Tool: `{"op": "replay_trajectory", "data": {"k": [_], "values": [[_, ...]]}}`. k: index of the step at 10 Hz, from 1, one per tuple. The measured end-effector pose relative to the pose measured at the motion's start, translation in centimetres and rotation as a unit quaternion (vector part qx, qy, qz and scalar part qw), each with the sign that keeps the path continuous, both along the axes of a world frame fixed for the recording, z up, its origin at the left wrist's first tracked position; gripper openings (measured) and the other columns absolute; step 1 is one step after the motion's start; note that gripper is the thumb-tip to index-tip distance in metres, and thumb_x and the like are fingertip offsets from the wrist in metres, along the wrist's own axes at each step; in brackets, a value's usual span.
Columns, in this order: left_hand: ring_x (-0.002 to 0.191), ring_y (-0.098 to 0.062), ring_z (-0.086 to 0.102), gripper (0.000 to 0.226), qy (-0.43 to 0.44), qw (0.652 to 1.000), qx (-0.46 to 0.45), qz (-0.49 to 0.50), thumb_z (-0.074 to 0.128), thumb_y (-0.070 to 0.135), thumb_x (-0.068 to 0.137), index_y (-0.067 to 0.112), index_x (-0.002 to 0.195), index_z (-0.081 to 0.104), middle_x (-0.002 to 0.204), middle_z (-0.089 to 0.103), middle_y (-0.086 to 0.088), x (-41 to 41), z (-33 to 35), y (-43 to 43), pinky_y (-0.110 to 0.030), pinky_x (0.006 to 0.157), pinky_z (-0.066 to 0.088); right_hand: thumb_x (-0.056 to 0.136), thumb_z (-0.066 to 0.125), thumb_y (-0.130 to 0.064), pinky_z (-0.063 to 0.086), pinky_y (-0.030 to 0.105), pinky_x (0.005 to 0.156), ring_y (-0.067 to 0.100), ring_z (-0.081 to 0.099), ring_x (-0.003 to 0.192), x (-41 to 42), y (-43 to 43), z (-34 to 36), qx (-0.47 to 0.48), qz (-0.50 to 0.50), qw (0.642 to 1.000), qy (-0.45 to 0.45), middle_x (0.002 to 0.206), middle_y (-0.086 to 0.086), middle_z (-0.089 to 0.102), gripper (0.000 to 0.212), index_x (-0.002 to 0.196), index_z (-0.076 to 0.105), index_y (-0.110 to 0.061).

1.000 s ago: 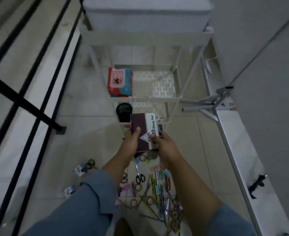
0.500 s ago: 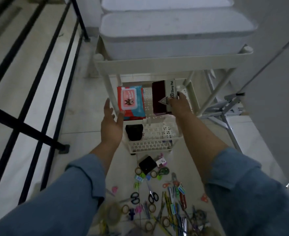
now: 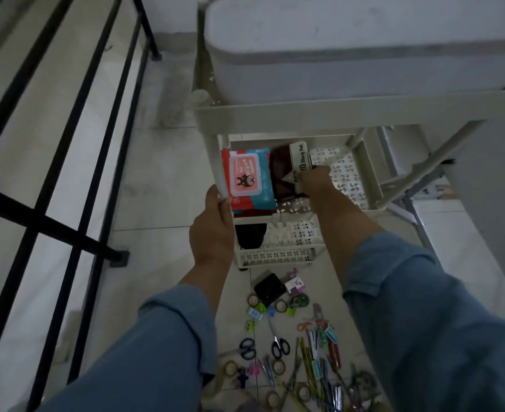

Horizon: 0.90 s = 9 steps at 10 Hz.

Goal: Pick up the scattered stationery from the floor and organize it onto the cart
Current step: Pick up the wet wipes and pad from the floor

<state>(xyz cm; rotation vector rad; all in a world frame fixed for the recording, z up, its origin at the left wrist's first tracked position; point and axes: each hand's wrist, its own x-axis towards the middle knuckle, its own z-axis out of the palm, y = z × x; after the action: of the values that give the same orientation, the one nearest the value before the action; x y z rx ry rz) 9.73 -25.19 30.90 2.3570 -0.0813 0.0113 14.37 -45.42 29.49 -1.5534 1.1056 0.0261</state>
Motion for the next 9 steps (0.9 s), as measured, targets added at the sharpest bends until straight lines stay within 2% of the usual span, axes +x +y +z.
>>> {"op": "replay_trajectory", "data": {"k": [1, 2, 3, 4, 5, 6, 7, 8, 9], "values": [[0.077, -0.027, 0.064, 0.039, 0.010, 1.000, -0.002, 0.003, 0.034, 0.033, 0.099, 0.018, 0.134, 0.041, 0.097, 0.069, -0.010, 0.0, 0.0, 0.0, -0.027, 0.063, 0.044, 0.096, 0.039, -0.019, 0.031, 0.041, 0.108, 0.034, 0.035, 0.130, 0.5, 0.2, -0.1, -0.132, 0.099, 0.977, 0.134, 0.142, 0.017, 0.037, 0.042, 0.137, 0.038, -0.007], [0.078, -0.026, 0.064, 0.038, 0.015, 1.000, 0.001, 0.002, 0.034, 0.032, 0.100, 0.017, 0.133, 0.042, 0.097, 0.069, -0.009, 0.0, 0.2, -0.1, -0.028, 0.064, 0.045, 0.098, 0.036, -0.017, 0.028, 0.041, 0.107, 0.032, 0.033, 0.131, 0.8, -0.3, -0.3, -0.239, 0.159, 0.948, 0.138, 0.140, 0.014, 0.038, 0.037, 0.134, 0.044, -0.012], [0.079, -0.024, 0.063, 0.037, 0.015, 1.000, 0.001, -0.001, 0.034, 0.033, 0.100, 0.018, 0.133, 0.042, 0.100, 0.068, -0.007, 0.1, 0.3, -0.1, -0.026, 0.063, 0.042, 0.096, 0.040, -0.012, 0.032, 0.042, 0.104, 0.033, 0.040, 0.126, 0.7, -0.1, -0.2, -0.229, 0.163, 0.949, 0.146, 0.133, 0.016, 0.046, 0.033, 0.127, 0.050, -0.007], [0.082, -0.026, 0.063, 0.039, 0.011, 1.000, 0.013, -0.002, 0.034, 0.035, 0.099, 0.018, 0.134, 0.041, 0.100, 0.068, -0.009, 0.2, -0.1, 0.1, -0.030, 0.065, 0.047, 0.096, 0.040, -0.008, 0.034, 0.039, 0.104, 0.034, 0.042, 0.125, 0.1, -0.2, -0.5, -0.226, 0.124, 0.962, 0.095, 0.132, 0.019, 0.047, 0.035, 0.129, 0.049, -0.005], [0.085, -0.028, 0.063, 0.040, -0.001, 1.000, 0.018, -0.001, 0.034, 0.035, 0.099, 0.018, 0.134, 0.042, 0.100, 0.067, -0.010, 0.2, -0.4, 0.1, -0.036, 0.069, 0.051, 0.095, 0.043, -0.012, 0.041, 0.038, 0.099, 0.032, 0.043, 0.127, -0.5, 0.5, -0.3, -0.201, 0.152, 0.959, 0.130, 0.134, 0.015, 0.049, 0.036, 0.130, 0.049, -0.009], [0.089, -0.030, 0.063, 0.040, -0.003, 1.000, 0.015, 0.006, 0.034, 0.034, 0.099, 0.018, 0.135, 0.042, 0.103, 0.068, -0.010, 0.2, -0.6, 0.0, -0.038, 0.073, 0.051, 0.094, 0.040, -0.018, 0.044, 0.023, 0.066, 0.028, 0.050, 0.124, -0.7, 1.1, -0.5, -0.035, 0.068, 0.996, 0.055, 0.137, 0.013, 0.049, 0.039, 0.130, 0.047, -0.008], [0.087, -0.031, 0.062, 0.040, -0.007, 1.000, 0.013, 0.011, 0.035, 0.033, 0.099, 0.017, 0.135, 0.042, 0.102, 0.067, -0.013, 0.3, -0.6, -0.1, -0.035, 0.071, 0.048, 0.095, 0.037, -0.016, 0.041, 0.019, 0.056, 0.027, 0.052, 0.121, -0.9, 1.0, -0.2, -0.036, 0.053, 0.997, 0.037, 0.135, 0.014, 0.051, 0.038, 0.130, 0.049, -0.005], [0.085, -0.033, 0.062, 0.041, -0.012, 1.000, 0.012, 0.016, 0.035, 0.033, 0.099, 0.015, 0.135, 0.042, 0.099, 0.067, -0.016, 0.3, -0.7, -0.2, -0.035, 0.069, 0.047, 0.096, 0.040, -0.010, 0.047, 0.030, 0.086, 0.031, 0.047, 0.125, -0.7, 0.5, 0.1, -0.128, 0.097, 0.985, 0.066, 0.133, 0.018, 0.050, 0.034, 0.128, 0.050, -0.002], [0.083, -0.032, 0.063, 0.041, -0.020, 1.000, 0.008, 0.015, 0.036, 0.033, 0.098, 0.014, 0.134, 0.043, 0.098, 0.068, -0.015, 0.3, -0.8, -0.2, -0.033, 0.067, 0.045, 0.094, 0.043, -0.004, 0.037, 0.036, 0.101, 0.031, 0.046, 0.123, -1.2, -0.3, -0.5, -0.229, 0.205, 0.948, 0.081, 0.131, 0.021, 0.050, 0.033, 0.126, 0.052, -0.001]]}}
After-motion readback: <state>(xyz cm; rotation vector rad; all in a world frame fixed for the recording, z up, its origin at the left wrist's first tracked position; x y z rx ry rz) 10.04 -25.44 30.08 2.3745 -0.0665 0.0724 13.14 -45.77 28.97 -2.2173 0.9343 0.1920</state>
